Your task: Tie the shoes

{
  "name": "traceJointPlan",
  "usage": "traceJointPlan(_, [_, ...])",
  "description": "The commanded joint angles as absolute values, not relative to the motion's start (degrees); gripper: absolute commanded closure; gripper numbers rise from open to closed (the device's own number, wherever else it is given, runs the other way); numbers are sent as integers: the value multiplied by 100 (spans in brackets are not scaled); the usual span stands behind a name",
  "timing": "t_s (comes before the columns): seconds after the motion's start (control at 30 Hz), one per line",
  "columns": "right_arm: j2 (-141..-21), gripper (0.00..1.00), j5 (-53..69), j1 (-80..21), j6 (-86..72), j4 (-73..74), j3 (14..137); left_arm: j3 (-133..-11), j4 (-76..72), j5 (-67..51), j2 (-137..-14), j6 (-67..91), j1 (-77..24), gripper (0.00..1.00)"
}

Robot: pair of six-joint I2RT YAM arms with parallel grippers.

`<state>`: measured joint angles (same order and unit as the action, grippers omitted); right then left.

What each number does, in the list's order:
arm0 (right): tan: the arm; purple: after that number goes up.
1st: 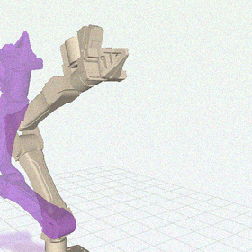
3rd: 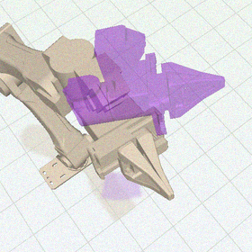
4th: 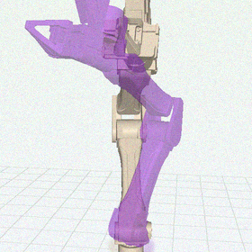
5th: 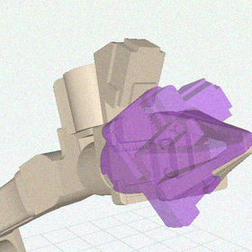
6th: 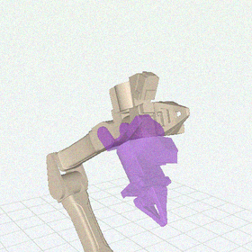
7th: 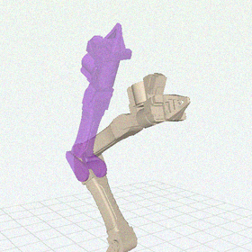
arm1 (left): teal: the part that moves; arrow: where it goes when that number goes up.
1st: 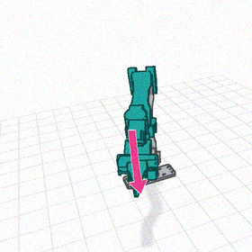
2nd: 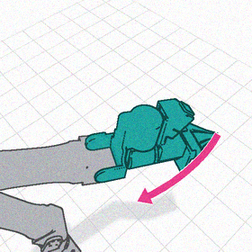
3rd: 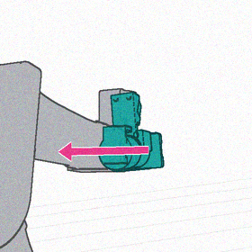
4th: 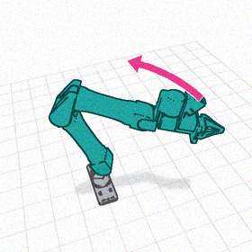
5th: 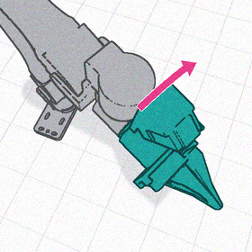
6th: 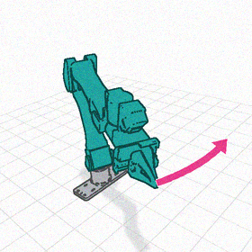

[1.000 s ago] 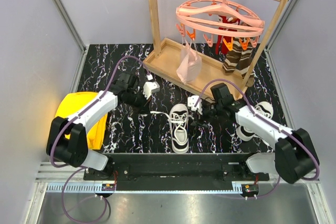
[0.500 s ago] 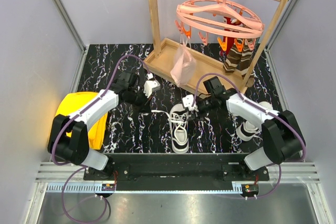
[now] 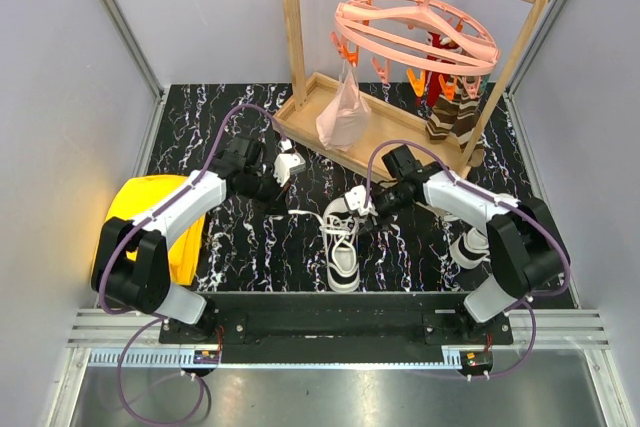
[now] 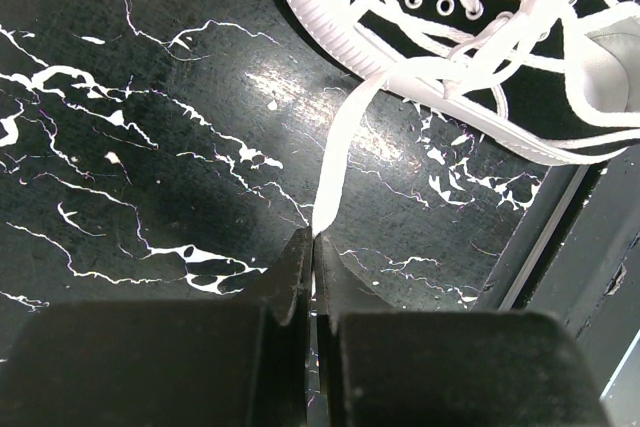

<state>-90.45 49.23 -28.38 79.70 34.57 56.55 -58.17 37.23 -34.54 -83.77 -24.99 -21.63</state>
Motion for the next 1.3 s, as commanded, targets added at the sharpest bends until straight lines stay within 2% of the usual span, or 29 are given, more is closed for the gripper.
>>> traceJointPlan(0.0, [-9176, 47, 5115, -2839, 8156, 3437, 5915, -6021, 3560, -3639, -8411, -2496, -2162, 100])
traceJointPlan(0.03, [-9176, 55, 5107, -2839, 8182, 3428, 5906, -6029, 3577, -3639, -8411, -2513, -2162, 100])
traceJointPlan(0.23, [-8895, 78, 4931, -2988, 8420, 3428, 5555, -6091, 3604, -3683, -8464, -2514, -2171, 100])
traceJointPlan(0.27, [-8860, 90, 4878, -3101, 8368, 3358, 5494, -6117, 3604, -3683, -8481, -2505, -2162, 100])
traceJointPlan(0.33, [-8720, 100, 4782, -3199, 8158, 3200, 5344, -6135, 3603, -3683, -8473, -2479, -2171, 100])
traceJointPlan(0.5, [-8254, 100, 4150, -3226, 7156, 3094, 5335, -6170, 3718, -3595, -8201, -2479, -2092, 100])
traceJointPlan(0.63, [-7412, 100, 3448, -3068, 6532, 3427, 5125, -6082, 3744, -3612, -7762, -2417, -1899, 100])
traceJointPlan(0.93, [-6224, 100, 2559, -2813, 6170, 4235, 4597, -6108, 3753, -3481, -7155, -2267, -1477, 100])
traceJointPlan(1.27, [-5739, 100, 2109, -2813, 6179, 4597, 4158, -6109, 3999, -2884, -7216, -2557, -985, 100])
